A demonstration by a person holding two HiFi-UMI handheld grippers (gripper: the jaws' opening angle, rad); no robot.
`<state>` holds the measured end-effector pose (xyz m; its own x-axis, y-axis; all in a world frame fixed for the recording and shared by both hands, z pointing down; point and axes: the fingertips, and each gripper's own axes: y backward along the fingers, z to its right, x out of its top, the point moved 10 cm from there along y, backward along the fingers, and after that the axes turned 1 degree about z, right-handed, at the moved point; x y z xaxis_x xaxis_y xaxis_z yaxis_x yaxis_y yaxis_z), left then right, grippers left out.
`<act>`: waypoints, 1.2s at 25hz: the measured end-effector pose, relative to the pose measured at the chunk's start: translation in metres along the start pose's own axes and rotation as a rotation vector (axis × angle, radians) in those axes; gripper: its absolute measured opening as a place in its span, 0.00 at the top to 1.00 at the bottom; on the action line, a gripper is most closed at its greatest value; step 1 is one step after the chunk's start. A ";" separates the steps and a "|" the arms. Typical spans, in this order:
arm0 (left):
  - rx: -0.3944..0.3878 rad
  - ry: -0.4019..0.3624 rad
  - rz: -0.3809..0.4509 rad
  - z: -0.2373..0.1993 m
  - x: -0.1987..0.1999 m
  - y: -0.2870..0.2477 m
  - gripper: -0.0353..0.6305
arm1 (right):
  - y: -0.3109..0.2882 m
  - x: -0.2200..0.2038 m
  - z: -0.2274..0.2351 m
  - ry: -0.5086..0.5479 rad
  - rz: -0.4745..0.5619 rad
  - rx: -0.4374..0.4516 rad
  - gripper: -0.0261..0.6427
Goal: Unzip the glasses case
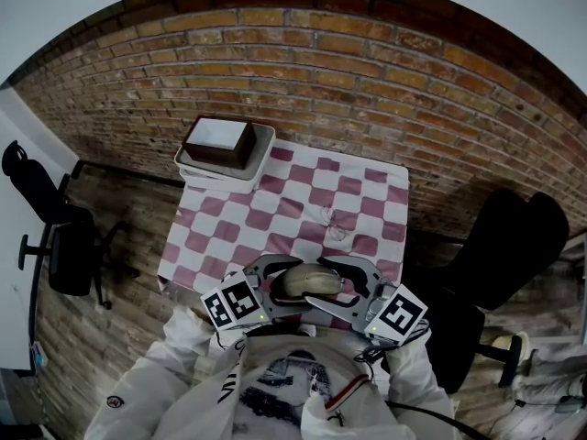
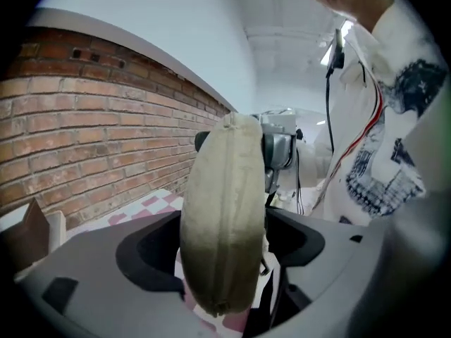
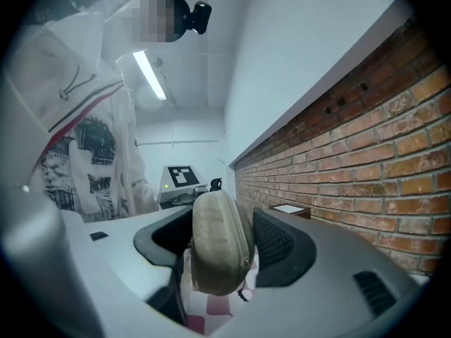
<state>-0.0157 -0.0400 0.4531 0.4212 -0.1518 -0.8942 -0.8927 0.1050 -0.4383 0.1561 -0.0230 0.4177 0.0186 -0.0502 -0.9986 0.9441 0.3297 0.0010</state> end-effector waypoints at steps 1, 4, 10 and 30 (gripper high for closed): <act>-0.016 0.023 0.027 0.000 0.001 0.002 0.40 | 0.001 -0.002 0.001 -0.014 0.002 0.004 0.55; -0.030 0.056 0.071 0.001 0.003 0.005 0.40 | 0.003 -0.003 0.003 -0.053 0.030 0.015 0.55; -0.075 0.124 0.147 0.001 0.005 0.010 0.40 | -0.004 -0.002 0.002 -0.098 0.082 0.026 0.55; -0.032 0.117 0.152 -0.017 -0.002 0.041 0.49 | -0.039 -0.002 0.001 -0.136 0.126 0.037 0.55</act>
<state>-0.0555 -0.0517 0.4384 0.2617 -0.2499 -0.9322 -0.9499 0.1042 -0.2946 0.1200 -0.0370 0.4200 0.1791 -0.1387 -0.9740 0.9429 0.3069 0.1297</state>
